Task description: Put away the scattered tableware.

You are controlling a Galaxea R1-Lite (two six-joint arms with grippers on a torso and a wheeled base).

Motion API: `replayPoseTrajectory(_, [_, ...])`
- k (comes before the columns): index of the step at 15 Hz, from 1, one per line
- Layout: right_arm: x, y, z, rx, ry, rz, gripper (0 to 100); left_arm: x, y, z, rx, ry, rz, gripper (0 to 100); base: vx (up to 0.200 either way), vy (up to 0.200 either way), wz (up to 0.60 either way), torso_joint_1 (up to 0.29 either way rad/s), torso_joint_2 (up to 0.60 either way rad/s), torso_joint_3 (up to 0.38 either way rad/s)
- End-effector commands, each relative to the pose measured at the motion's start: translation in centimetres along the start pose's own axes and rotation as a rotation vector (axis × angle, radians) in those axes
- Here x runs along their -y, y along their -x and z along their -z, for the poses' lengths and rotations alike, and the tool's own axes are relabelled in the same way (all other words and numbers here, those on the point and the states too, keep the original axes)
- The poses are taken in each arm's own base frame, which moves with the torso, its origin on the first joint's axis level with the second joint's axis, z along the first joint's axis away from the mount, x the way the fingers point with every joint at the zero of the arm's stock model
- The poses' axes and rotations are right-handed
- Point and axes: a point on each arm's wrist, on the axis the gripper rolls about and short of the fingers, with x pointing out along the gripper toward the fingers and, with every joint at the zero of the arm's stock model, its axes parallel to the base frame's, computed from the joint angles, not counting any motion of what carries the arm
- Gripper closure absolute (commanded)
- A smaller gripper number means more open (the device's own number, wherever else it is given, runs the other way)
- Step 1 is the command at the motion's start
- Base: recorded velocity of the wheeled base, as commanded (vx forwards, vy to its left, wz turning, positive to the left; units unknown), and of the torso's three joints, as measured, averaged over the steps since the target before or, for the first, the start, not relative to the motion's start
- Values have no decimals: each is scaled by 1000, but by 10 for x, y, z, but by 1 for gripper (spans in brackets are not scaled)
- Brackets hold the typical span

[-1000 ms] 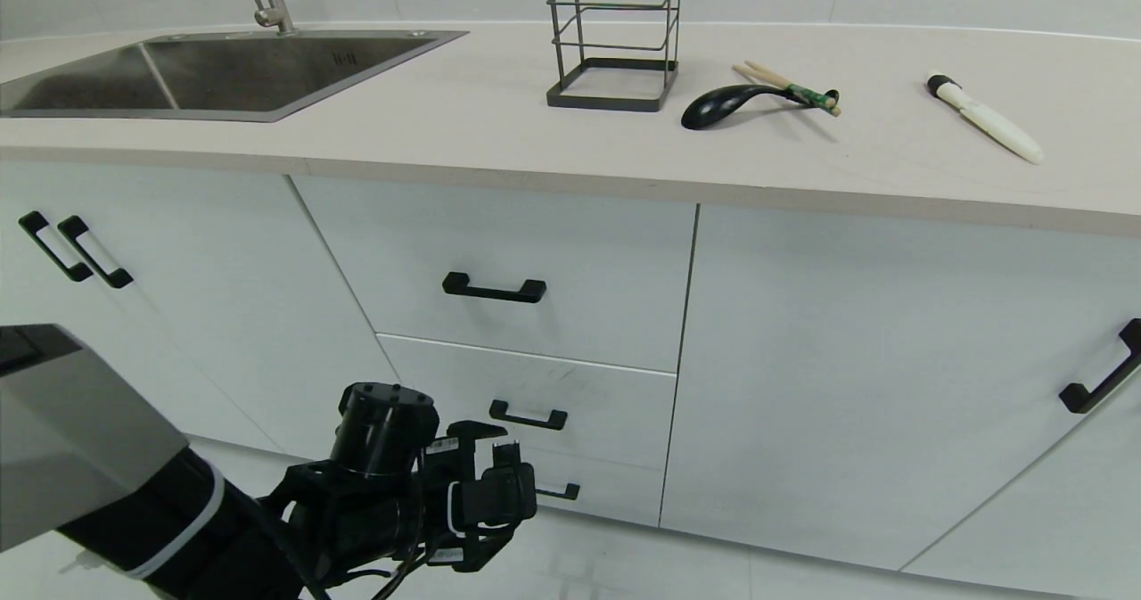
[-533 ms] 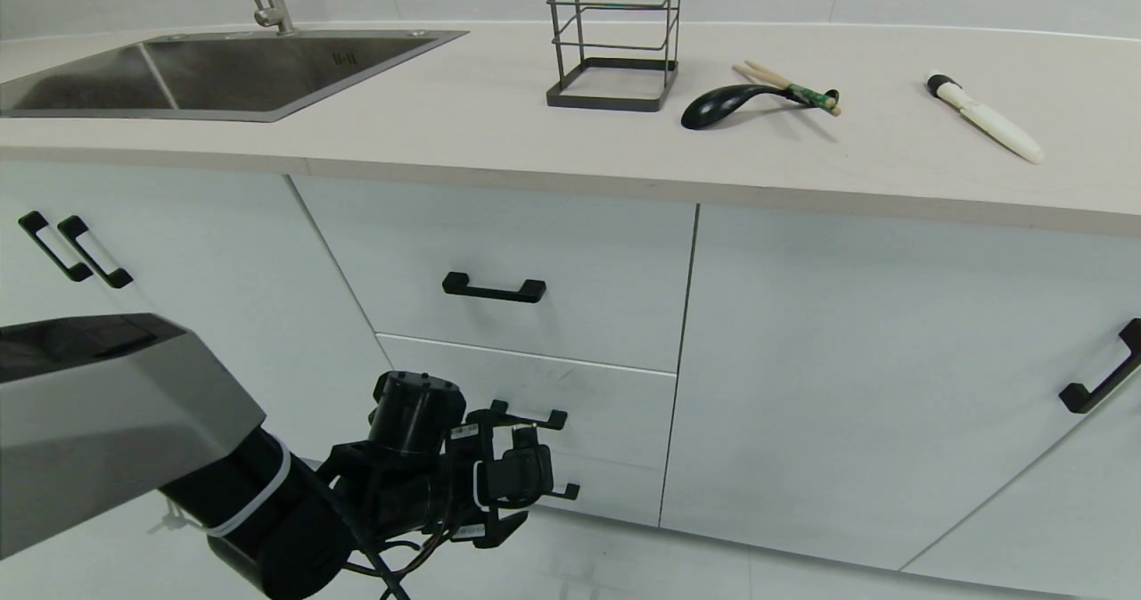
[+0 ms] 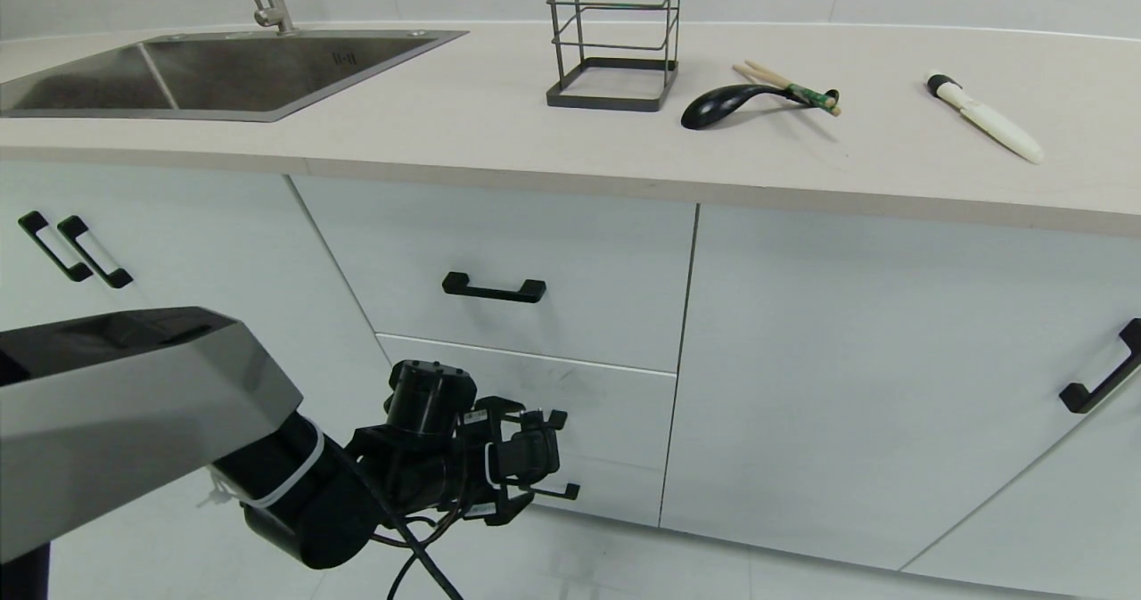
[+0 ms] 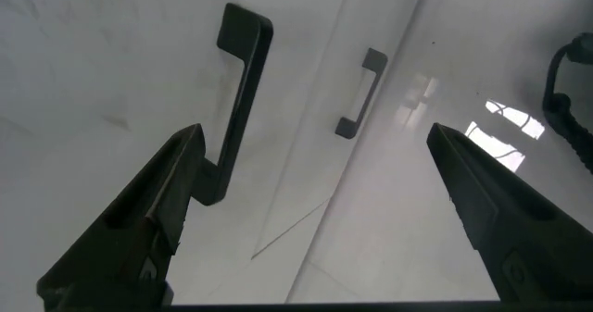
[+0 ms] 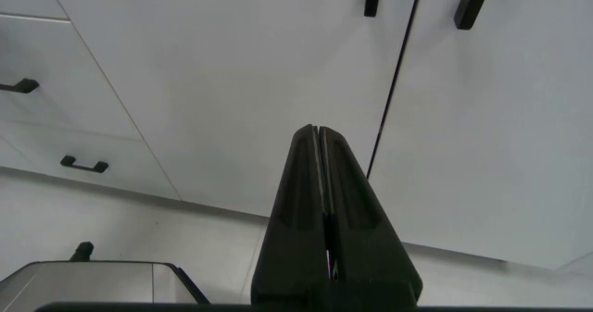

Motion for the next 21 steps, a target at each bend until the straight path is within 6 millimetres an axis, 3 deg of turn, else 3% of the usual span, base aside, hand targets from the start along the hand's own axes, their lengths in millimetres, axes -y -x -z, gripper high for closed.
replayPoseTrajectory(1, [0,0,0,-1,0,0,100,-2,-10,1,1,-12,0,0,0,0,0,0,0,0])
replayPoseTrajectory(13, [0,0,0,-2,0,0,100,6,-40,12,-4,-57,49,0,0,0,0,0,0,0])
replayPoseTrajectory(21, [0,0,0,-1,0,0,100,20,-23,16,-16,-20,103,0,0,0,0,0,0,0])
